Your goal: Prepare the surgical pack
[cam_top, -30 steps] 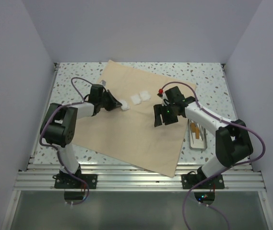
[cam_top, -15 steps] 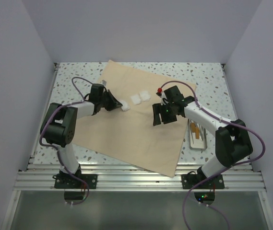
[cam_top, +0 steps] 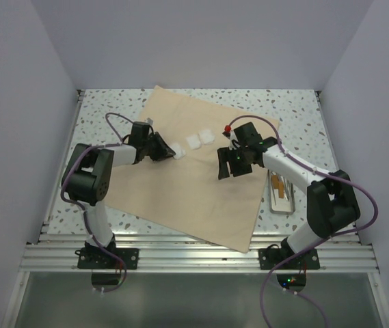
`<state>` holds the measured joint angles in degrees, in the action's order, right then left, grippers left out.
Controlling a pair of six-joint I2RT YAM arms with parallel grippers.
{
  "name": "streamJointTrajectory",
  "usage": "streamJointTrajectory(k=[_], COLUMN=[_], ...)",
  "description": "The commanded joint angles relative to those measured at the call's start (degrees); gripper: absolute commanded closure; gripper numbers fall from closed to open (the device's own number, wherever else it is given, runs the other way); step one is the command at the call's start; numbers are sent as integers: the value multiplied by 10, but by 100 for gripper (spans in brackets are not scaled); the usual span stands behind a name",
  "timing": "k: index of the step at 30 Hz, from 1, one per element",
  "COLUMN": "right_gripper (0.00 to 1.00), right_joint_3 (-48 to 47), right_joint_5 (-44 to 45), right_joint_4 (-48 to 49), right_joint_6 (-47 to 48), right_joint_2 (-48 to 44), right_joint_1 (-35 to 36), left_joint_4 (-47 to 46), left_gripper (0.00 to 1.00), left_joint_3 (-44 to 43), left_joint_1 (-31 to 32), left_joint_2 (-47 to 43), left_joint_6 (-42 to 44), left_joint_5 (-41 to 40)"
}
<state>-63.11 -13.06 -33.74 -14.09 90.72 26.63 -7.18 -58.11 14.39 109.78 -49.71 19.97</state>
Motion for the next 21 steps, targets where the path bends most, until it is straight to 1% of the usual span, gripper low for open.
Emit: streamJointTrajectory(k=[1, 3, 6, 9, 14, 16, 21], right_gripper=[33, 33, 33, 33, 34, 33, 34], right_joint_3=[-18, -18, -18, -19, -20, -20, -22], right_joint_5=[-7, -7, -7, -8, -8, -8, -11], right_joint_4=[14, 14, 13, 14, 14, 14, 13], right_joint_6=[1, 1, 1, 1, 2, 2, 2], right_joint_2=[2, 2, 3, 4, 5, 6, 8], right_joint_1=[3, 3, 3, 3, 3, 3, 3], left_joint_4=[-3, -5, -13, -24, -49, -60, -71], left_gripper=[76, 71, 66, 64, 64, 66, 68], left_joint_3=[-8, -6, 0, 3, 5, 7, 3], left_joint_1=[3, 3, 3, 3, 3, 5, 7], left_joint_2=[3, 5, 8, 11, 16, 15, 22], left_joint_6=[12, 12, 10, 8, 4, 1, -5], left_joint_5=[3, 3, 3, 5, 9, 10, 15])
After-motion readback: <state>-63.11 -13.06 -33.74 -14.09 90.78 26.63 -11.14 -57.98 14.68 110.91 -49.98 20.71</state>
